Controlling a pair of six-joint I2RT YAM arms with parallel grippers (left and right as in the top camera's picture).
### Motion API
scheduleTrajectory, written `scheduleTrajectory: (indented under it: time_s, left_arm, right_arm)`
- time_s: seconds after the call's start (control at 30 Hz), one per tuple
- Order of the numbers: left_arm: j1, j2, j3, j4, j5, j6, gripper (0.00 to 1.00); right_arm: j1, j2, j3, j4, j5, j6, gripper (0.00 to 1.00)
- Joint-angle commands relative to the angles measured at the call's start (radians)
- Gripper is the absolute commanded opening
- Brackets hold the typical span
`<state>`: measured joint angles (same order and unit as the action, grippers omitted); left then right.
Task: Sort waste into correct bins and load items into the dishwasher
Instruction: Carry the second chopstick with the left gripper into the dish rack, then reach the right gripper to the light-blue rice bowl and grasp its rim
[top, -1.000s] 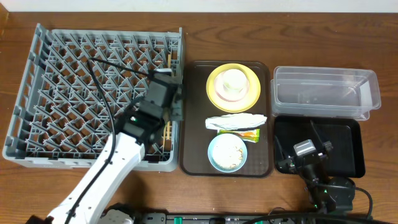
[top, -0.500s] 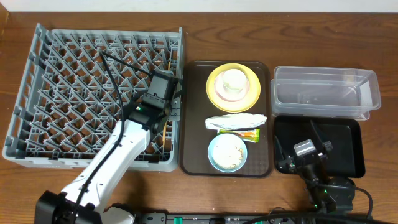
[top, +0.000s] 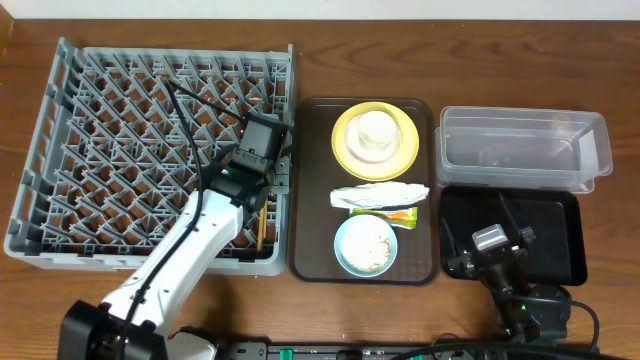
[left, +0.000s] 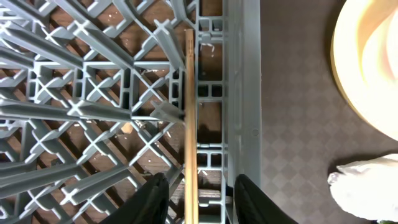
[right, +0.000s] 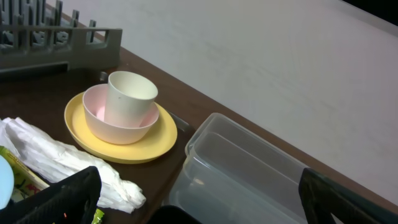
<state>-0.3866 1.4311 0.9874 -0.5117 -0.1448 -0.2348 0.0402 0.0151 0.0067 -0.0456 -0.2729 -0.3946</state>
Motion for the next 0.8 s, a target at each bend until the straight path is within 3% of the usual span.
scheduleTrajectory:
  time_s: [0.0,0.13,0.27,0.33,0.4,0.47,0.57,0.77]
  left_arm:
    - [0.008,-0.083,0.051,-0.003,-0.028,-0.029,0.48]
    - [0.024,-0.180,0.055,-0.003,-0.027,-0.033,0.56]
    - [0.050,-0.260,0.055,-0.009,-0.029,-0.032,0.75]
    - [0.059,-0.288,0.055,-0.022,-0.029,-0.031,0.81]
    - [0.063,-0.301,0.055,-0.039,-0.028,-0.031,0.84]
    - [0.063,-0.303,0.055,-0.051,-0.028,-0.031,0.84]
    - [0.063,-0.297,0.055,-0.080,-0.028,-0.031,0.86]
    - [0.063,-0.292,0.055,-0.094,-0.028,-0.031,0.90]
  right_arm:
    - [-0.009,-0.002,-0.001,-0.004,-0.005,0.013,0.99]
    - [-0.009,-0.002,-0.001,0.003,-0.075,0.013,0.99]
    - [-0.009,-0.002,-0.001,0.045,-0.109,0.029,0.99]
    - [-0.009,-0.002,-0.001,0.144,-0.207,0.095,0.99]
    - [-0.009,-0.002,0.018,0.163,-0.167,0.205,0.99]
    - [-0.009,0.006,0.065,0.117,-0.138,0.290,0.99]
    - [-0.009,0.060,0.181,0.003,-0.139,0.305,0.99]
    - [-0.009,0.358,0.553,-0.260,-0.131,0.303,0.99]
